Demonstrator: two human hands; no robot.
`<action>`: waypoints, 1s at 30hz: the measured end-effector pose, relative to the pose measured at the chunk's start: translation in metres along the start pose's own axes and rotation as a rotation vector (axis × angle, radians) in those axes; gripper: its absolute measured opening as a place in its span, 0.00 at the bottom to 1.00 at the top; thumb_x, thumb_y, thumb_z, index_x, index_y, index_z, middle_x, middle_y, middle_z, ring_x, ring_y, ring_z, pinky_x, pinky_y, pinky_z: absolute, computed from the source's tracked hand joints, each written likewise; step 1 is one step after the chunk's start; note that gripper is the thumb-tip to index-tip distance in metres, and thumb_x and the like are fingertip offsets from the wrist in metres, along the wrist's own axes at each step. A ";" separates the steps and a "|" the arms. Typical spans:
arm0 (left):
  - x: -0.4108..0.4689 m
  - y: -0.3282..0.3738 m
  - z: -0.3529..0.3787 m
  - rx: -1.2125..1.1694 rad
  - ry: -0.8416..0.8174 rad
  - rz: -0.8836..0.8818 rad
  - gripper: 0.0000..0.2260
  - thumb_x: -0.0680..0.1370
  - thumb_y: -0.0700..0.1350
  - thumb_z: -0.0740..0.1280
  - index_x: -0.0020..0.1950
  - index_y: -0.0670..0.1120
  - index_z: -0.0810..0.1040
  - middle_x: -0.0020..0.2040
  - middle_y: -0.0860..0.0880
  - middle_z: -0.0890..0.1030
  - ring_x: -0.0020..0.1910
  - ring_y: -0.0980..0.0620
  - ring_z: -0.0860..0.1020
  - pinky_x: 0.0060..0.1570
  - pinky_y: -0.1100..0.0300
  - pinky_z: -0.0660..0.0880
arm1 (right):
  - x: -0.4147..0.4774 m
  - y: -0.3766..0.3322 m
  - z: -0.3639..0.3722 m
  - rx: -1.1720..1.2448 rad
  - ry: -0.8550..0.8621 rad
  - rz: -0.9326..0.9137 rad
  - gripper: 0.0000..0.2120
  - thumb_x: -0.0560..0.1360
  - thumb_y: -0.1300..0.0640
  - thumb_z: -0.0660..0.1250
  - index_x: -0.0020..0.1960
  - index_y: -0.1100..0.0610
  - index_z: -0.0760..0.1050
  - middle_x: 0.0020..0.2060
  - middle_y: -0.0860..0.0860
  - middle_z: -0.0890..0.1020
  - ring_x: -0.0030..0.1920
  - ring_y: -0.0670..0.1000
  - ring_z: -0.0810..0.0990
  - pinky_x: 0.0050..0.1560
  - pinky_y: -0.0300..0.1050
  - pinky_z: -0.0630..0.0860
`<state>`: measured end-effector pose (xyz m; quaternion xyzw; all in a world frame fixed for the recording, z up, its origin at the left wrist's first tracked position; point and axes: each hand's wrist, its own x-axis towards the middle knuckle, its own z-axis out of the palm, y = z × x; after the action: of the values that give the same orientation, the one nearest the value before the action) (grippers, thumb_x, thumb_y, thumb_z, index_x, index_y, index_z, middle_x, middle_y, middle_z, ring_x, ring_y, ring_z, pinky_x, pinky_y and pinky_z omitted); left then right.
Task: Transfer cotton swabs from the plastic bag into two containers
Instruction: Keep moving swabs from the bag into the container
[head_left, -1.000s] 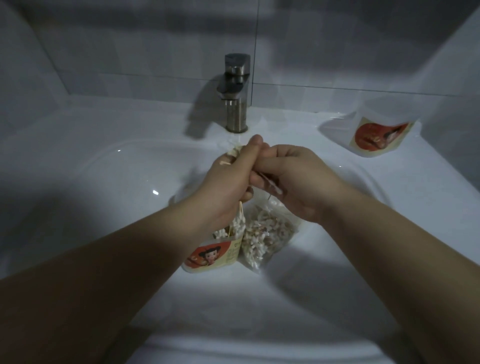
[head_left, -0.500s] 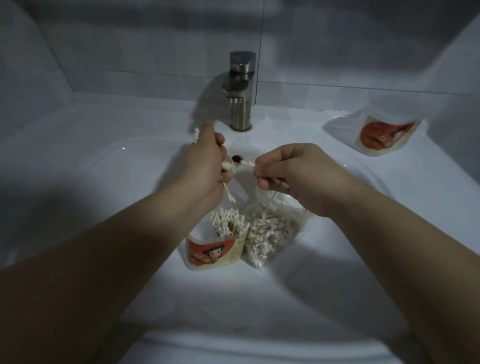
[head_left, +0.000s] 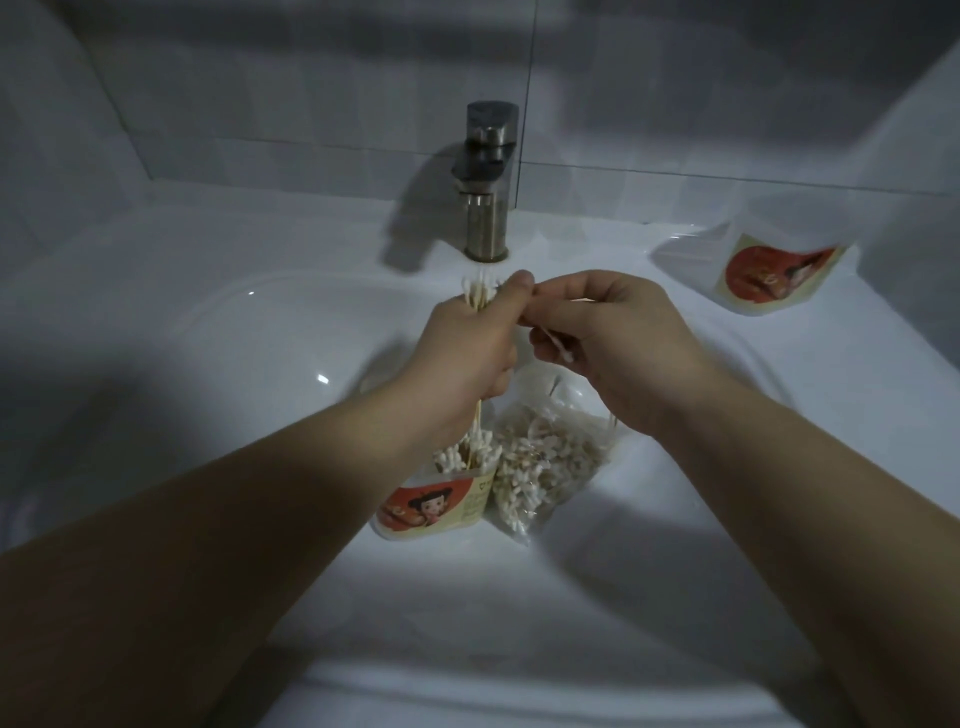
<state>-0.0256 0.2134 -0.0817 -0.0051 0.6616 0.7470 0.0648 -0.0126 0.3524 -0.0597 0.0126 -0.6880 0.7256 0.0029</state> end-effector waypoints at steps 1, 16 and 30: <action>0.001 -0.001 -0.001 -0.010 0.018 -0.002 0.15 0.84 0.56 0.64 0.42 0.47 0.75 0.24 0.55 0.63 0.23 0.55 0.60 0.23 0.63 0.58 | 0.000 0.000 0.000 -0.004 -0.002 -0.001 0.03 0.76 0.67 0.71 0.48 0.67 0.82 0.43 0.63 0.85 0.38 0.55 0.81 0.44 0.44 0.82; -0.001 0.006 -0.007 -0.011 -0.100 -0.118 0.18 0.81 0.61 0.66 0.56 0.47 0.82 0.27 0.55 0.61 0.23 0.57 0.59 0.20 0.64 0.56 | 0.001 -0.008 -0.008 -0.075 -0.094 -0.124 0.19 0.72 0.81 0.60 0.39 0.57 0.66 0.36 0.55 0.74 0.38 0.58 0.84 0.44 0.47 0.82; 0.001 0.015 -0.009 -0.417 0.073 -0.113 0.19 0.86 0.55 0.59 0.37 0.49 0.66 0.30 0.52 0.71 0.24 0.56 0.60 0.20 0.64 0.56 | -0.009 0.002 0.003 -0.689 -0.375 -0.022 0.19 0.67 0.41 0.79 0.43 0.56 0.80 0.33 0.53 0.84 0.33 0.51 0.84 0.31 0.42 0.78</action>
<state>-0.0293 0.2030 -0.0678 -0.0826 0.4934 0.8622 0.0800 -0.0038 0.3493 -0.0618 0.1505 -0.8798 0.4369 -0.1112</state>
